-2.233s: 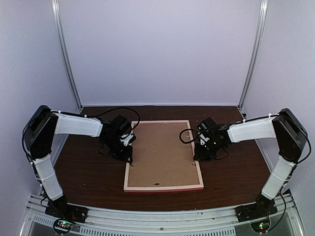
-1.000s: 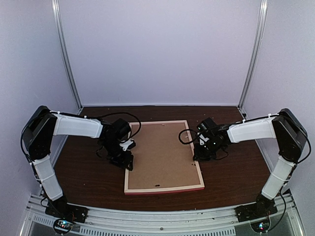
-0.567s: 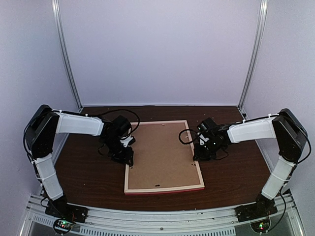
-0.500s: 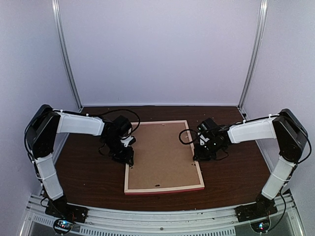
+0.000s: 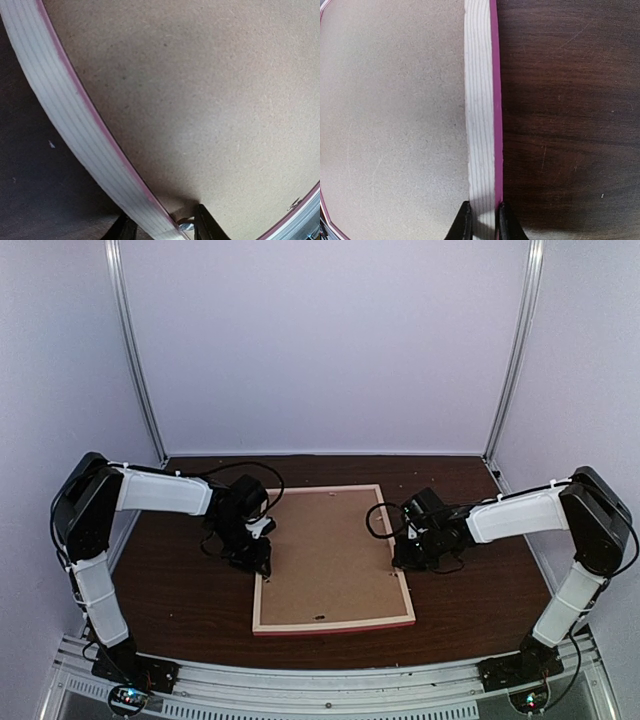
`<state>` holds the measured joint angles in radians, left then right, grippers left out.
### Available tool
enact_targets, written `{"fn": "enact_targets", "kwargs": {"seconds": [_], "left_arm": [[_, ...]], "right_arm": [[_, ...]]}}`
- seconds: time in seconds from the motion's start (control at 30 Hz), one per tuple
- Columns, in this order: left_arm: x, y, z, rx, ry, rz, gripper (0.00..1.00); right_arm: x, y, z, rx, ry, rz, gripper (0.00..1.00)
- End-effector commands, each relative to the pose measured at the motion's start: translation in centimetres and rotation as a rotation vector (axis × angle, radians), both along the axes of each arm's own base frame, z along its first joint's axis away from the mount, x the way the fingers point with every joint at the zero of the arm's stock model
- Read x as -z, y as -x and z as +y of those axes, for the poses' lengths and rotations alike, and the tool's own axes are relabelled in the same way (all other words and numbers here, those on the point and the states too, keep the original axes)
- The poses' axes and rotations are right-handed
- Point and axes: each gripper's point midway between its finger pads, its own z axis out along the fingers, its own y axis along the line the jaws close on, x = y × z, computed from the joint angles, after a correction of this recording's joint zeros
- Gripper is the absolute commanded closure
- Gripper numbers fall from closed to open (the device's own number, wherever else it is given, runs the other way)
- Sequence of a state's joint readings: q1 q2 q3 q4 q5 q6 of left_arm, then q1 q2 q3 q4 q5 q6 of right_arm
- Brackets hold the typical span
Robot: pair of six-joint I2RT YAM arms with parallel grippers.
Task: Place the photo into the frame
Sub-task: Press the fastener onto the backboard.
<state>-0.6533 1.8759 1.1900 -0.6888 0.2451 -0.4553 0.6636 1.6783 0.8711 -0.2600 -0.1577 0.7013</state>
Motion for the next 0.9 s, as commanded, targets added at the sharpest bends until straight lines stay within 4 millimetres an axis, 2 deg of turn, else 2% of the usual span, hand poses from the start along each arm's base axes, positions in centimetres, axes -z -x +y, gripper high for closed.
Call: {"fn": "enact_targets", "kwargs": {"seconds": [0.0, 0.5, 0.87], "left_arm": [[0.6, 0.6, 0.3, 0.019, -0.031, 0.025, 0.61], [1.5, 3.6, 1.5, 0.109, -0.082, 0.1, 0.69], [2.0, 4.9, 1.6, 0.206, -0.129, 0.159, 0.66]], "right_arm": [[3.7, 3.6, -2.2, 0.056, 0.087, 0.166, 1.0], [3.6, 3.4, -2.1, 0.046, 0.098, 0.166, 1.0], [3.5, 3.4, -2.2, 0.042, 0.111, 0.165, 1.0]]}}
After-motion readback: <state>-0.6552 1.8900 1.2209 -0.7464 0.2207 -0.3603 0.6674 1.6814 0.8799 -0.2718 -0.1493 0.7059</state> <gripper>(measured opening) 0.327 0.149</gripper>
